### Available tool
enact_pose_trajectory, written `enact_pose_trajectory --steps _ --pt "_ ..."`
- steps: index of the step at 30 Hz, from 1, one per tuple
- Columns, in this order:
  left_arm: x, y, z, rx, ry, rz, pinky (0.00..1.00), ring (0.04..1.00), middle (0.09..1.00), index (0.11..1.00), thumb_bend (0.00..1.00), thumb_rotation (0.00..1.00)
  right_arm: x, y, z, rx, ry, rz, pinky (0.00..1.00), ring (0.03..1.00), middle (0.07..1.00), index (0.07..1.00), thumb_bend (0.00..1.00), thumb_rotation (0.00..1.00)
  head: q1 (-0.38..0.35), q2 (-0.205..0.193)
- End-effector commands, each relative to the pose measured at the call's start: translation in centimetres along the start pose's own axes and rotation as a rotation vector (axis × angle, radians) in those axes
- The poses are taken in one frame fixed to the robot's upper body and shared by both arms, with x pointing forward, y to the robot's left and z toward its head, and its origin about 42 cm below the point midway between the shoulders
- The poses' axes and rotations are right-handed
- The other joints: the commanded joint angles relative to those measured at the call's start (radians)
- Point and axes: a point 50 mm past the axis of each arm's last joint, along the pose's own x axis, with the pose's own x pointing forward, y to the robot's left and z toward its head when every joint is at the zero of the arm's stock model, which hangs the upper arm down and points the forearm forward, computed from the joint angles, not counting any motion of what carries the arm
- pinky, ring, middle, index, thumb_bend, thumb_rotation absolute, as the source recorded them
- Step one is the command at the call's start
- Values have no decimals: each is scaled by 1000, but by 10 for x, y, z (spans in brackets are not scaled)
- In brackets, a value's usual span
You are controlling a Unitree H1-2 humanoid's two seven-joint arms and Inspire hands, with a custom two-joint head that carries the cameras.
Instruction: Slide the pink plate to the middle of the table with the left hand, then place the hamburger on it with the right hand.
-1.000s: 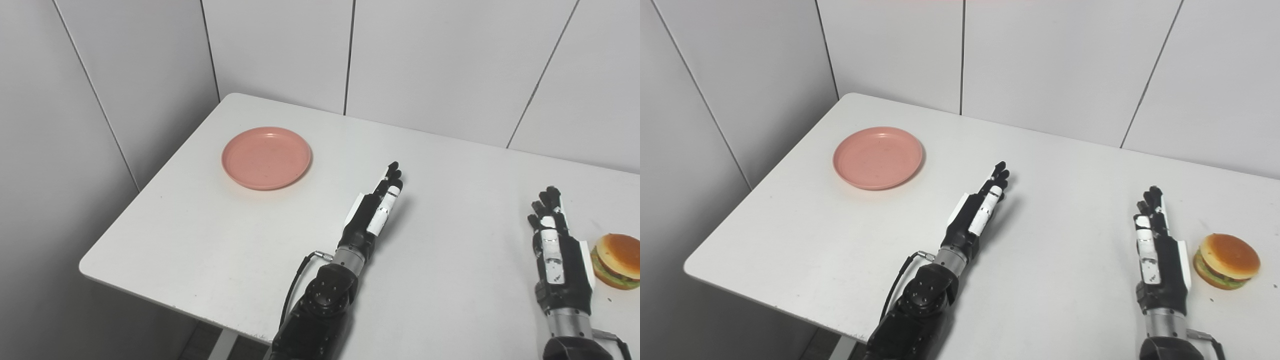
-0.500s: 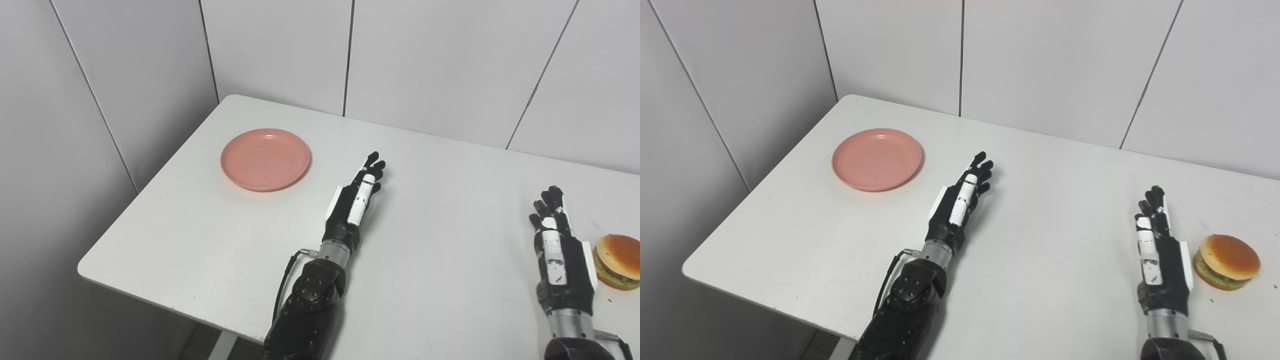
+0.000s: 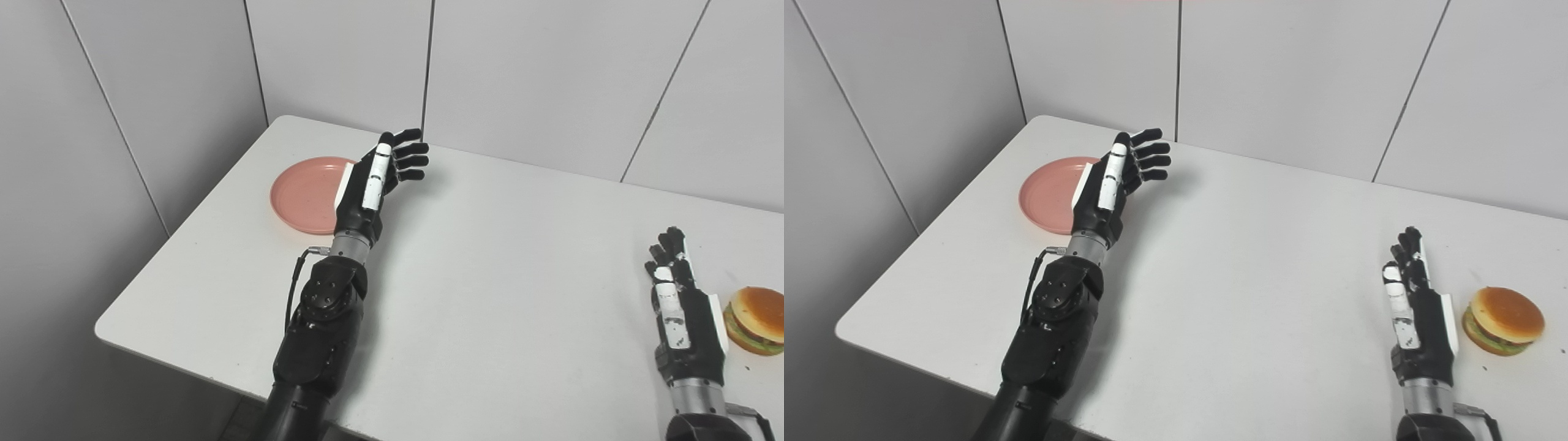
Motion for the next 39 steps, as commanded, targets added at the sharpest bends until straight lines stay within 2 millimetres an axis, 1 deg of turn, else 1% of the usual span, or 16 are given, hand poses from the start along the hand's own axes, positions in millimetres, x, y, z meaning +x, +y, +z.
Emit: enact_pose_trajectory --steps 1,4,5,7,9,11,13,15,16,17,20,23,28,31,34,39 --pt "28 0 39 -11 -124 19 612 650 660 645 583 997 -8 6 -11 6 25 -4 1000 1000 1000 1000 578 852 0 1" --pt "43 19 49 10 -144 52 605 646 654 644 610 1000 -7 7 -10 9 29 4 1000 1000 1000 1000 574 864 -3 5" --pt "47 23 51 15 -146 58 600 644 652 644 624 1000 -6 8 -10 21 30 5 1000 1000 1000 1000 581 848 -3 5" --pt "59 41 56 23 -145 85 600 644 655 645 629 1000 -6 7 -10 4 24 2 1000 1000 1000 1000 577 853 -5 6" --pt "69 57 61 29 -143 117 625 646 656 636 641 1000 -7 6 -9 -6 21 -2 1000 1000 1000 1000 587 847 -5 7" --pt "77 70 64 37 -140 161 628 644 652 634 643 1000 -7 5 -7 -10 18 -8 1000 1000 1000 1000 576 848 -6 7" --pt "83 81 67 38 -134 198 625 639 644 631 632 1000 -7 5 -6 -7 19 -14 1000 1000 1000 1000 574 842 -4 7" --pt "90 94 68 43 -131 220 626 646 643 632 597 1000 -6 4 -7 -2 21 -17 1000 1000 1000 1000 604 842 -2 8" --pt "92 102 69 52 -132 230 628 659 654 640 551 1000 -6 4 -8 -3 23 -16 1000 1000 1000 1000 609 844 0 8" --pt "94 108 68 60 -131 238 632 668 663 648 531 1000 -6 4 -8 -4 24 -15 1000 1000 1000 1000 615 846 0 8" --pt "99 124 67 70 -127 260 638 672 666 653 519 1000 -6 4 -10 -13 21 -11 1000 1000 1000 1000 607 857 0 8" --pt "103 142 65 74 -126 279 650 681 667 653 483 1000 -7 6 -10 8 26 -13 1000 1000 1000 1000 604 836 1 9" --pt "103 166 61 113 -99 312 668 706 699 680 482 1000 -6 6 -9 6 26 -9 1000 1000 1000 1000 601 839 4 12" --pt "103 176 58 131 -77 313 703 731 723 701 492 1000 -5 7 -9 10 28 -12 1000 1000 1000 1000 623 838 -1 12" --pt "103 186 49 145 -49 315 734 757 741 712 497 1000 -5 8 -9 8 19 -18 1000 1000 1000 1000 585 836 -6 10" --pt "104 198 33 134 2 341 738 761 739 705 477 1000 -3 5 -8 3 19 -16 1000 1000 1000 1000 597 835 -4 8"
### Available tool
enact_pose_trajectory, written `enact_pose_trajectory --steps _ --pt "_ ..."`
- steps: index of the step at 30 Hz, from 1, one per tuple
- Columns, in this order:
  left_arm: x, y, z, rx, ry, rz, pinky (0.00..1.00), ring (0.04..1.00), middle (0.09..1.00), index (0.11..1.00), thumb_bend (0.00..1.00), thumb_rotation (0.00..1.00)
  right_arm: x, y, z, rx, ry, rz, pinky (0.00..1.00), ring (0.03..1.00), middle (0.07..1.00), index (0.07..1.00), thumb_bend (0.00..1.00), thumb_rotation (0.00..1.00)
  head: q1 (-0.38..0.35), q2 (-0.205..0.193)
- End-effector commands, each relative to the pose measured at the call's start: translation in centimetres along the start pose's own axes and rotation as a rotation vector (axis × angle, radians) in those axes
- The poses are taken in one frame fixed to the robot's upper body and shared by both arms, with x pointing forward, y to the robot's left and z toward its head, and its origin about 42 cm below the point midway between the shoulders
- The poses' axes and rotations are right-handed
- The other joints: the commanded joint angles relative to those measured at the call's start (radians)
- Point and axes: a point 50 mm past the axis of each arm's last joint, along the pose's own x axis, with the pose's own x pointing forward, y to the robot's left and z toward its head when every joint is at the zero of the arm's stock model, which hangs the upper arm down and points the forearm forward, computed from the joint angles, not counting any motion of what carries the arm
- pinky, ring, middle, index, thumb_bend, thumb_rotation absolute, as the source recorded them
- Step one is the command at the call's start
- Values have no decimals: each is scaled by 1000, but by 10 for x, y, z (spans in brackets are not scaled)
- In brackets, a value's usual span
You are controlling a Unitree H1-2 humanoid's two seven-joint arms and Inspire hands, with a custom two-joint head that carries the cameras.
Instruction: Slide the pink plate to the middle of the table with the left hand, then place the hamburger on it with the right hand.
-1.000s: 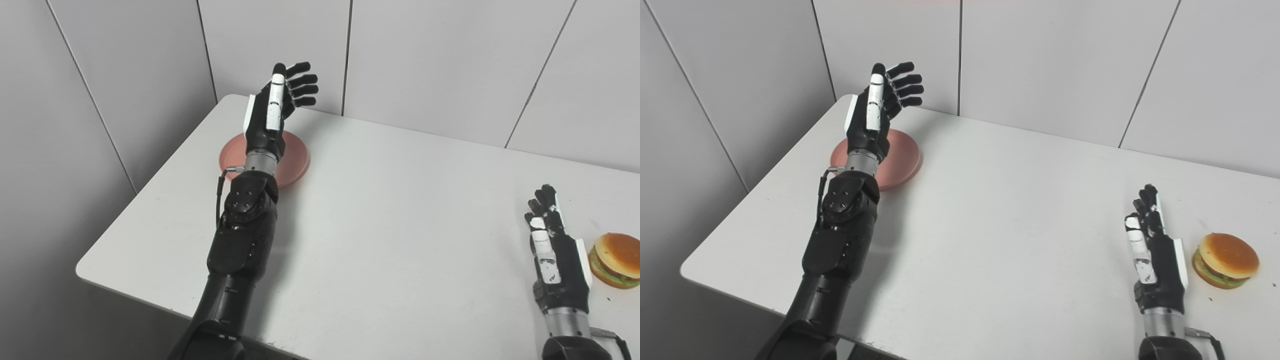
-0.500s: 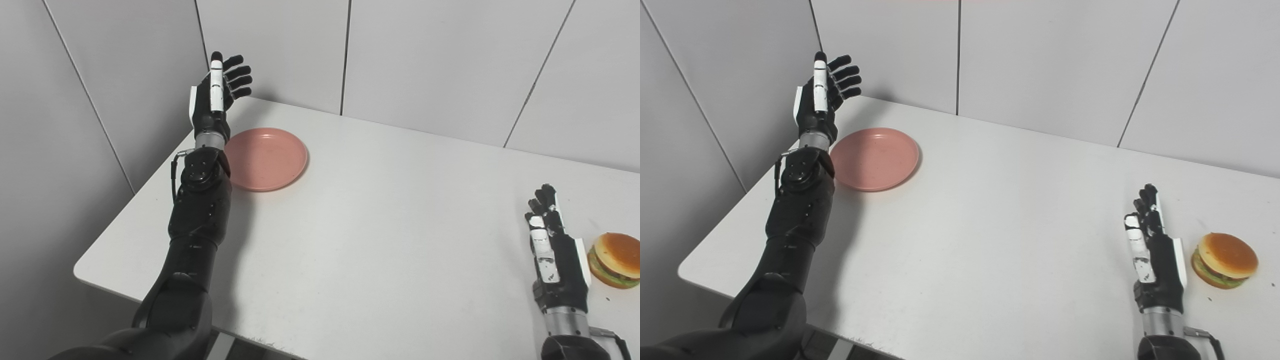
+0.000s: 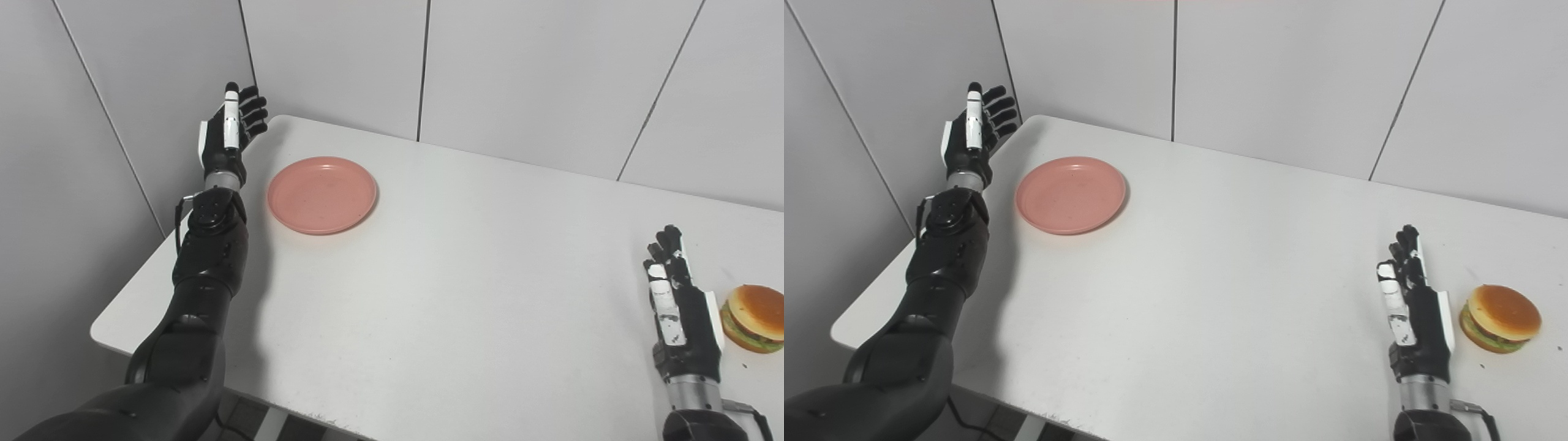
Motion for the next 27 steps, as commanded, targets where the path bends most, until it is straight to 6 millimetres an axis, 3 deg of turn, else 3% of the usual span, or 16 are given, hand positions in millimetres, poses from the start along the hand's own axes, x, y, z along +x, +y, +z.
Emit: enact_pose_trajectory --steps 1,11,27 --pt "23 -5 38 -27 -107 -10 740 763 740 704 477 1000 -5 4 -8 22 18 -2 1000 1000 1000 1000 601 835 1 1" --pt "17 -14 19 -53 6 10 738 760 729 708 429 1000 -6 9 -8 31 17 -9 1000 1000 1000 1000 595 834 4 9" --pt "-9 -34 -16 -63 47 -60 722 750 726 713 453 967 -6 6 -2 15 15 0 1000 1000 1000 1000 603 834 -1 22"
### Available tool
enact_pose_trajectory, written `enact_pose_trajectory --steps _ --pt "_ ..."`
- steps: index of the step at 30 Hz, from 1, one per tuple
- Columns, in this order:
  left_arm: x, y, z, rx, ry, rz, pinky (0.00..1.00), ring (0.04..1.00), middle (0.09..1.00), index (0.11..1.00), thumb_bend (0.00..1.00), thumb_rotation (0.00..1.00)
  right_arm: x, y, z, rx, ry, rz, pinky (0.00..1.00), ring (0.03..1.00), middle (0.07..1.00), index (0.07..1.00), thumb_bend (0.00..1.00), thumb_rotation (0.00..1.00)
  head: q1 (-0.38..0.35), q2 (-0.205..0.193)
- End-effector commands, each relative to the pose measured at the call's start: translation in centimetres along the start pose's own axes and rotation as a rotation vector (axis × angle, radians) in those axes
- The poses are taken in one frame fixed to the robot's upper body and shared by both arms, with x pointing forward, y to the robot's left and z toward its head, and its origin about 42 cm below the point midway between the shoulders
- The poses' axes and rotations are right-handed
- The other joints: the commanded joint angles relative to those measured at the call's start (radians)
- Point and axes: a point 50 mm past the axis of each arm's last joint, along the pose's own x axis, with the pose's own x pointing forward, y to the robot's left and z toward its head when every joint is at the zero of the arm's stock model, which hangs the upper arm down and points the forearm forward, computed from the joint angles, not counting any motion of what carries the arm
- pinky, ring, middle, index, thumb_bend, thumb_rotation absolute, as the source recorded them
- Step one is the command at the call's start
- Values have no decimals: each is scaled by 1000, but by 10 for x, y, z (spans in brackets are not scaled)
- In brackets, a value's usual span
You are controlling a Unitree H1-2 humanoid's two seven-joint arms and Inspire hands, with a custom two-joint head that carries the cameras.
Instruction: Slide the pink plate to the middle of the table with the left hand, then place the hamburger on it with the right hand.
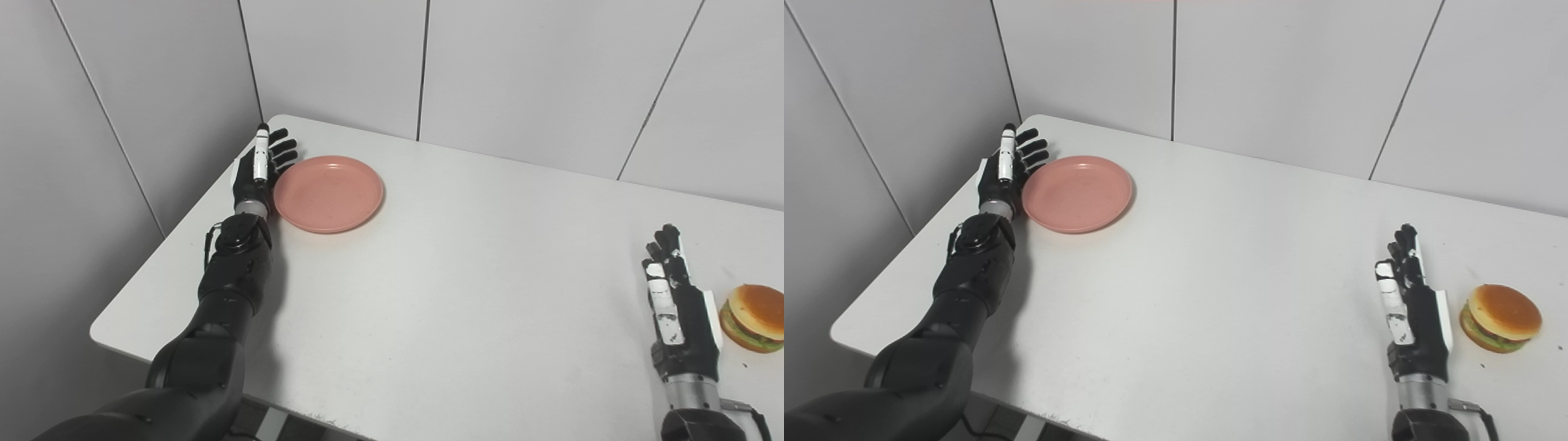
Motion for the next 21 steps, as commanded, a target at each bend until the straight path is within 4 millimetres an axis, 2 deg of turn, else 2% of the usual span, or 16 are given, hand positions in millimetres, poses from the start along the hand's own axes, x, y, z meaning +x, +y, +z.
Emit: enact_pose_trajectory --steps 1,8,17,21 --pt "7 -9 24 -19 -92 -27 722 751 727 714 456 958 -4 5 -5 23 15 -4 1000 1000 1000 1000 597 830 0 1" --pt "-2 -16 12 0 -75 -72 790 812 784 764 459 993 -4 2 -3 18 18 -6 1000 1000 1000 1000 587 826 1 6" --pt "-12 -31 7 7 -60 -114 797 819 792 764 454 1000 -5 3 -3 1 15 -3 1000 1000 1000 1000 606 844 -2 8" --pt "-20 -49 6 2 -65 -160 792 807 777 754 448 1000 -4 4 -3 -21 9 -7 997 1000 1000 1000 601 858 -12 11"
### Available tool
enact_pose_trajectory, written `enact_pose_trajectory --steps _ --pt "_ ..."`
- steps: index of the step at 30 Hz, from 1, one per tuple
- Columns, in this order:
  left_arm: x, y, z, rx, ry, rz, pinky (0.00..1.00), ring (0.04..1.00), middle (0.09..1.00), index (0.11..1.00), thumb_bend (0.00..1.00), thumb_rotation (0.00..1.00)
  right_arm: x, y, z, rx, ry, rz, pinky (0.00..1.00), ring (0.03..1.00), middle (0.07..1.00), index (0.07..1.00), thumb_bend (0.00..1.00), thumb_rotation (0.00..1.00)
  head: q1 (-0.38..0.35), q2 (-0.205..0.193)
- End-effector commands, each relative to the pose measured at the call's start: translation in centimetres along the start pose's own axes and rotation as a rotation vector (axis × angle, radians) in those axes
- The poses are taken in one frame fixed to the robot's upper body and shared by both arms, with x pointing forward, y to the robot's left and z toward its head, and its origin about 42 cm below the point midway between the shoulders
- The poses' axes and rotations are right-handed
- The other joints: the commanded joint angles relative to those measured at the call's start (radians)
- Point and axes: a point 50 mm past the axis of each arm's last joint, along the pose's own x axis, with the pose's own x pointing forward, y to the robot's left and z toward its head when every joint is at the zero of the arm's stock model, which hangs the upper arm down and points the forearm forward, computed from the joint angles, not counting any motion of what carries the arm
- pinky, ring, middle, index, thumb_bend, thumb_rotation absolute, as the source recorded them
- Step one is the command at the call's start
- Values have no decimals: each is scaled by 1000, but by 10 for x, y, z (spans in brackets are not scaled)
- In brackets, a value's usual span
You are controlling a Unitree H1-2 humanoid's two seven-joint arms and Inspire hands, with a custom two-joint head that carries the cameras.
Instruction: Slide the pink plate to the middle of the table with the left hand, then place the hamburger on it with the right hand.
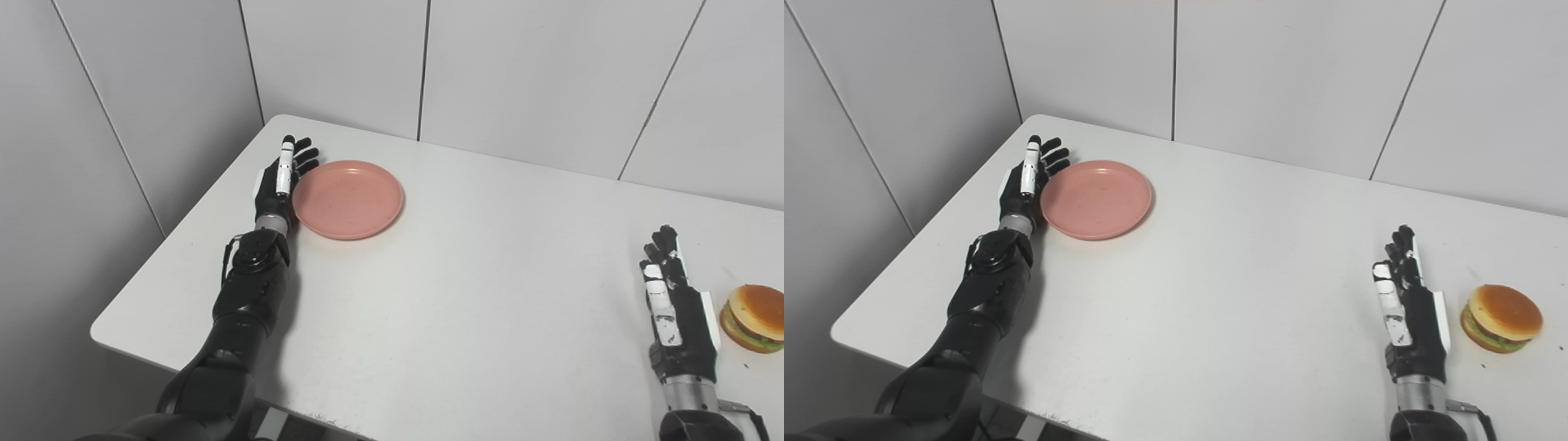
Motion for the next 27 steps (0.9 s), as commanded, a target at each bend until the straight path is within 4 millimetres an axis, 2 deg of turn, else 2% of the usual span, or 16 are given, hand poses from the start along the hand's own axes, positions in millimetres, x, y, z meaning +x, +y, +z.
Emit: enact_pose_trajectory --steps 1,5,8,15,16,21,27 --pt "7 -18 19 8 -51 -56 797 807 775 753 446 1000 -3 3 -3 3 4 -11 999 1000 1000 1000 617 862 0 0" --pt "2 -34 18 5 -50 -84 785 801 770 746 438 1000 -1 7 -3 12 9 -9 1000 1000 1000 1000 645 859 -12 4" --pt "-3 -47 16 26 -44 -132 773 805 778 753 441 1000 0 12 -3 22 10 -9 1000 1000 1000 1000 623 847 -24 7" --pt "-13 -75 7 -9 -15 -205 801 819 787 753 464 1000 1 15 -1 17 16 4 1000 1000 1000 1000 645 854 -67 17" --pt "-14 -78 4 -13 -12 -226 802 819 787 753 463 1000 1 16 0 12 13 3 1000 1000 1000 1000 645 855 -105 21" --pt "-24 -90 -4 -15 3 -239 778 819 787 751 455 1000 -3 22 5 -18 32 -8 1000 994 1000 1000 619 875 -194 37" --pt "-35 -102 -10 -37 23 -262 728 777 754 726 441 1000 0 32 4 -22 29 4 1000 1000 1000 1000 590 870 -279 46"
